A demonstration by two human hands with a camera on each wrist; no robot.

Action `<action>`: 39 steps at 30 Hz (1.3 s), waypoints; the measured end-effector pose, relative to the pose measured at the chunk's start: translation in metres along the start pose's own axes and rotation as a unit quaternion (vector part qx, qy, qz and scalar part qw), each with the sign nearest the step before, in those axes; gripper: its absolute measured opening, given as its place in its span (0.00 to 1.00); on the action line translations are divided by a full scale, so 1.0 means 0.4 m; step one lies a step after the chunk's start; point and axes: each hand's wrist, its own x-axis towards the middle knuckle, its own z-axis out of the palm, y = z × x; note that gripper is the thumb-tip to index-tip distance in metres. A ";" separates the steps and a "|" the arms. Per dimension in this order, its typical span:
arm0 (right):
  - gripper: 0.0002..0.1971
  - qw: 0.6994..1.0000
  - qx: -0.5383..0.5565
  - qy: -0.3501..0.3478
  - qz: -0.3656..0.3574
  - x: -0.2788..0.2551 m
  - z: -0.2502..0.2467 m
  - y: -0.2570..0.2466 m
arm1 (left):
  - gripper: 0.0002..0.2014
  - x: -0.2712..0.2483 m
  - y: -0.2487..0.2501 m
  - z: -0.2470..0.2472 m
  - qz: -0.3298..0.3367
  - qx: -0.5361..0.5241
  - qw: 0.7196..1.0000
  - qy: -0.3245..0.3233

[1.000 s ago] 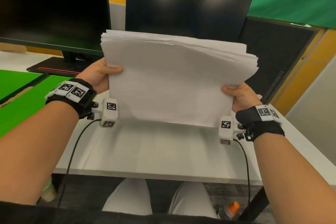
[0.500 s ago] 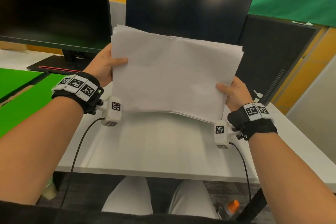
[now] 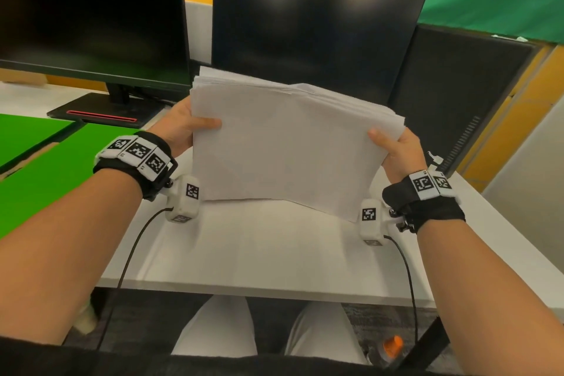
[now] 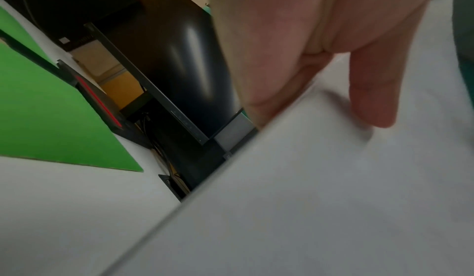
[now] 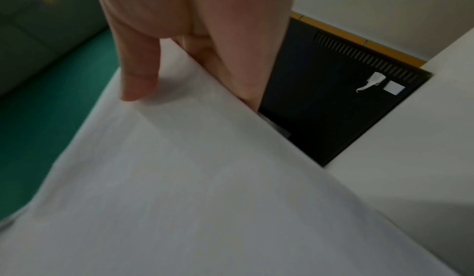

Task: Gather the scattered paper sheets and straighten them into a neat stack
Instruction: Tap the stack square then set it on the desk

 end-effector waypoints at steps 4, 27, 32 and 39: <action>0.11 1.000 0.002 0.001 -0.019 0.016 -0.003 -0.019 | 0.26 0.012 0.003 -0.026 0.010 -0.026 1.000 -0.002; 0.21 0.999 0.008 0.036 -0.001 0.006 -0.015 -0.014 | 0.12 -0.008 0.002 0.005 0.033 -0.031 0.995 0.087; 0.45 0.995 -0.010 -0.033 0.095 -0.014 -0.013 0.031 | 0.11 -0.011 0.024 0.031 0.063 -0.006 0.990 0.129; 0.12 0.986 -0.126 0.104 -0.022 -0.015 0.073 -0.005 | 0.08 -0.003 0.052 0.106 0.140 0.046 0.968 0.203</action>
